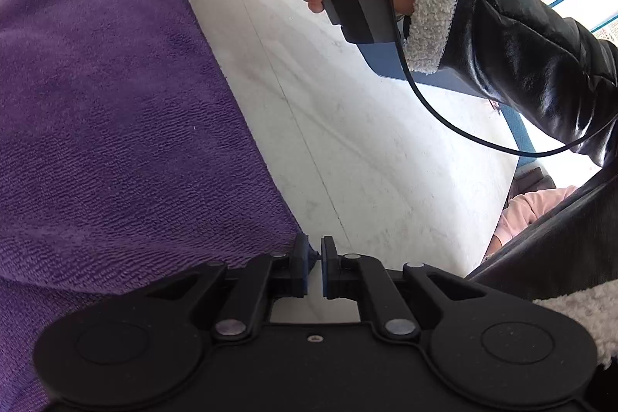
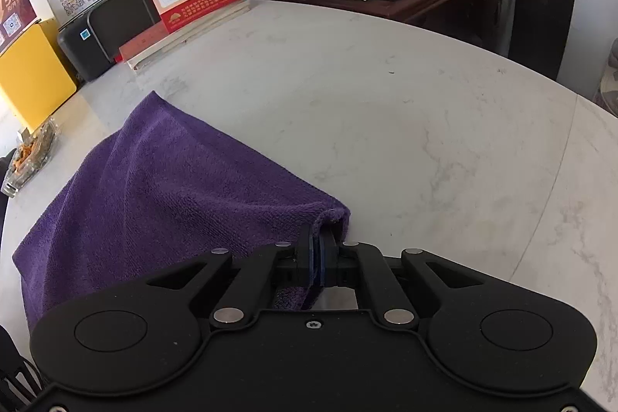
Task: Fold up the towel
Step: 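Open both tools and release the folded towel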
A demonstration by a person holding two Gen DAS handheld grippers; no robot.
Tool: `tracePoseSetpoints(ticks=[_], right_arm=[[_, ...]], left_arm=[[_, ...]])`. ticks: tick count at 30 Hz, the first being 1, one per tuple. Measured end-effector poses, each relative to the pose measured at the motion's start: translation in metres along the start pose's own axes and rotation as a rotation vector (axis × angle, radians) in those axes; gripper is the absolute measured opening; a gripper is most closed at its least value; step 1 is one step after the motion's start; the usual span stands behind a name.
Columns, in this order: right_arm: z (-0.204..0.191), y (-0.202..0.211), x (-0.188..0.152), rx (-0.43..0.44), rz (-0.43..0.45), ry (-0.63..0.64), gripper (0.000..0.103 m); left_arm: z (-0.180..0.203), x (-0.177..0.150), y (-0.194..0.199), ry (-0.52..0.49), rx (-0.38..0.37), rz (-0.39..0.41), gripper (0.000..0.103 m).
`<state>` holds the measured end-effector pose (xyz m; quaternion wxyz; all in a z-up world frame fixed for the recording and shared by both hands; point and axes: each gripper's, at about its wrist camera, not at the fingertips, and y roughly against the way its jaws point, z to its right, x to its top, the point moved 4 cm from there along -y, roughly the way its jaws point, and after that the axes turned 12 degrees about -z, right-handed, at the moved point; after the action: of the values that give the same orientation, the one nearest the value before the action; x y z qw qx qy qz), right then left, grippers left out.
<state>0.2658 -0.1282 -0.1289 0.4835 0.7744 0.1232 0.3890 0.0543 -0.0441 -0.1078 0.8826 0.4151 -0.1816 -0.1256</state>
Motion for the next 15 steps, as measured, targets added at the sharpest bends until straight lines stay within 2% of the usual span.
tracePoseSetpoints(ticks=[4,6,8,11,15], right_arm=[[0.002,0.000,0.001,-0.002,0.017,-0.011,0.006],[0.003,0.001,0.003,-0.010,0.037,-0.022,0.011],[0.005,0.003,0.006,-0.017,0.066,-0.036,0.023],[0.010,0.011,0.011,-0.029,0.117,-0.062,0.033],[0.014,0.024,0.014,-0.064,0.164,-0.086,0.035]], left_arm=[[0.012,-0.002,0.002,-0.031,0.015,-0.005,0.005],[0.017,-0.005,0.004,-0.039,0.022,-0.004,0.005],[0.022,-0.009,0.008,-0.045,0.027,0.002,0.005],[0.029,-0.017,0.016,-0.050,0.036,0.012,0.006],[0.038,-0.031,0.030,-0.056,0.061,0.042,0.008]])
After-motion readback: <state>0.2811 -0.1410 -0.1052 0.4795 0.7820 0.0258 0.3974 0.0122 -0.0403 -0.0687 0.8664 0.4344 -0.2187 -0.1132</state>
